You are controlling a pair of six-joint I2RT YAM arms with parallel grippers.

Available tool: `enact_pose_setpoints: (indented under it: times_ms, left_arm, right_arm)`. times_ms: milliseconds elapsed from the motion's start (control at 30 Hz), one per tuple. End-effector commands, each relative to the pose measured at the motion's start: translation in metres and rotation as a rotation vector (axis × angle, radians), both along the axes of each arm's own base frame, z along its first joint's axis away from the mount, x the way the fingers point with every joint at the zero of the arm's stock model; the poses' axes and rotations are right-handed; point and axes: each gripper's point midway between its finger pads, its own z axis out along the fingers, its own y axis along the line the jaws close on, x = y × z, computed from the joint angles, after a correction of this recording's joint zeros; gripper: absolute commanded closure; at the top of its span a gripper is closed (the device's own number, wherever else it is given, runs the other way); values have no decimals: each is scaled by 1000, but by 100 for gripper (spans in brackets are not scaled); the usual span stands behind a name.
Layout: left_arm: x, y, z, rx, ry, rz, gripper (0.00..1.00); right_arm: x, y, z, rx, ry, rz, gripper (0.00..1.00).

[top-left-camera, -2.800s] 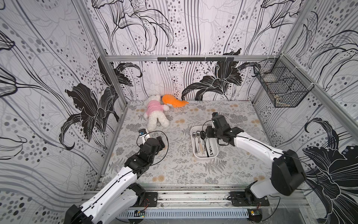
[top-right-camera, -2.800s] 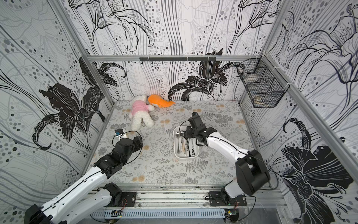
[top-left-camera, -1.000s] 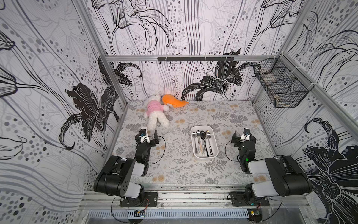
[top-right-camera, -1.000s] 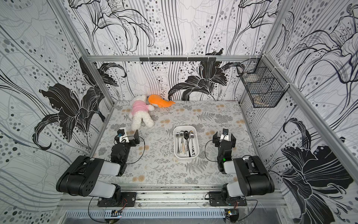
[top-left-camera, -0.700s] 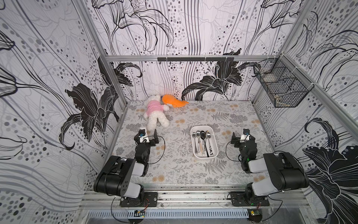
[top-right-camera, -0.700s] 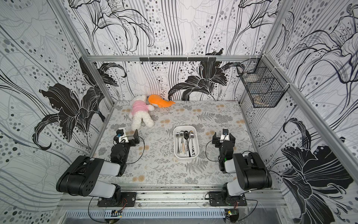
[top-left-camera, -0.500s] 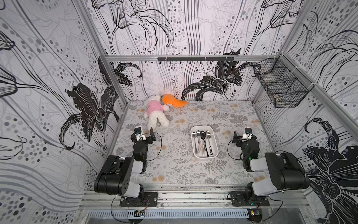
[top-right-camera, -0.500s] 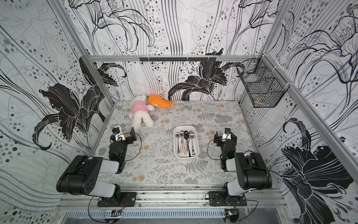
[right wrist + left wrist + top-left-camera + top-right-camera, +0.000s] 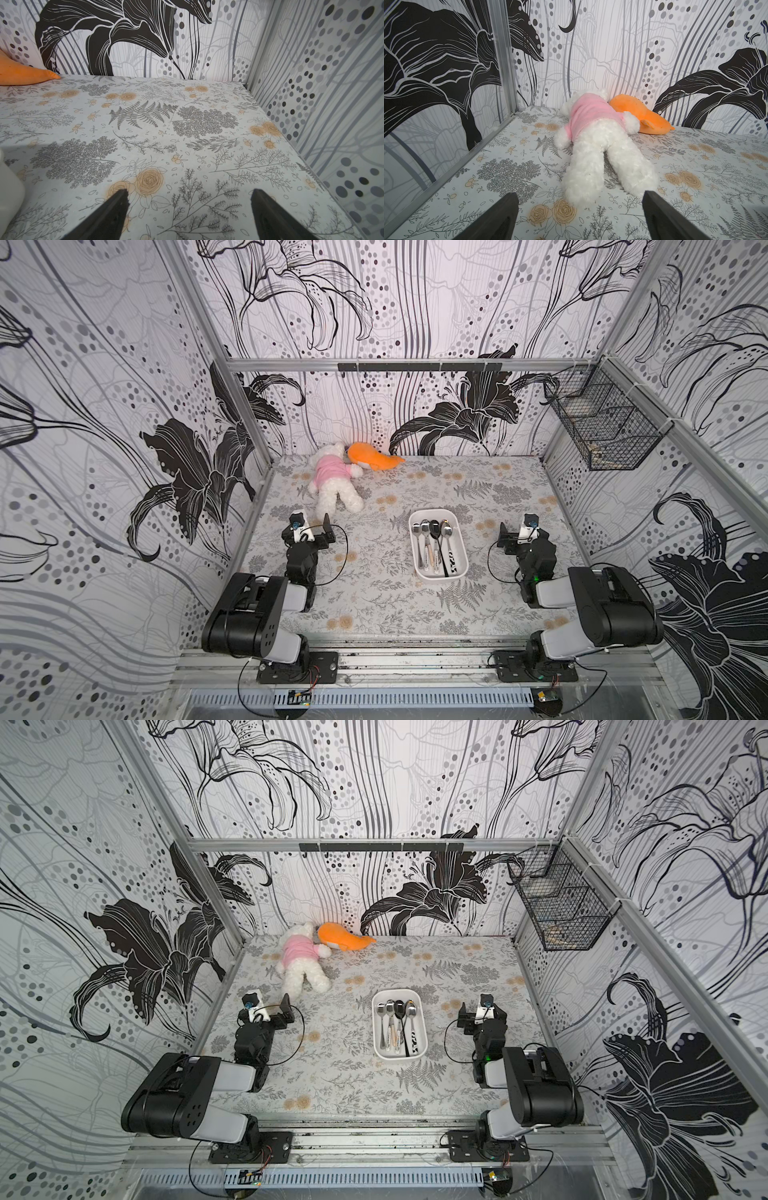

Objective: Put the spoon into the storage box
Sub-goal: Reset both arms

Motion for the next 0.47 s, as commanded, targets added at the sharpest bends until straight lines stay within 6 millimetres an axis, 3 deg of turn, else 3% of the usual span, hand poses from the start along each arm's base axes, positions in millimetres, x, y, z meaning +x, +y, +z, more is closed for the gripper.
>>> enact_pose_setpoints:
  times_ms: [0,433]
  left_arm:
    - [2,0,6,-7,-22,-5,2]
    - [2,-1,6,-7,-23,-6,2]
  right_arm:
    - [3,0,7,23,-20,2,3]
    - [4,1,6,23,-17,4,3]
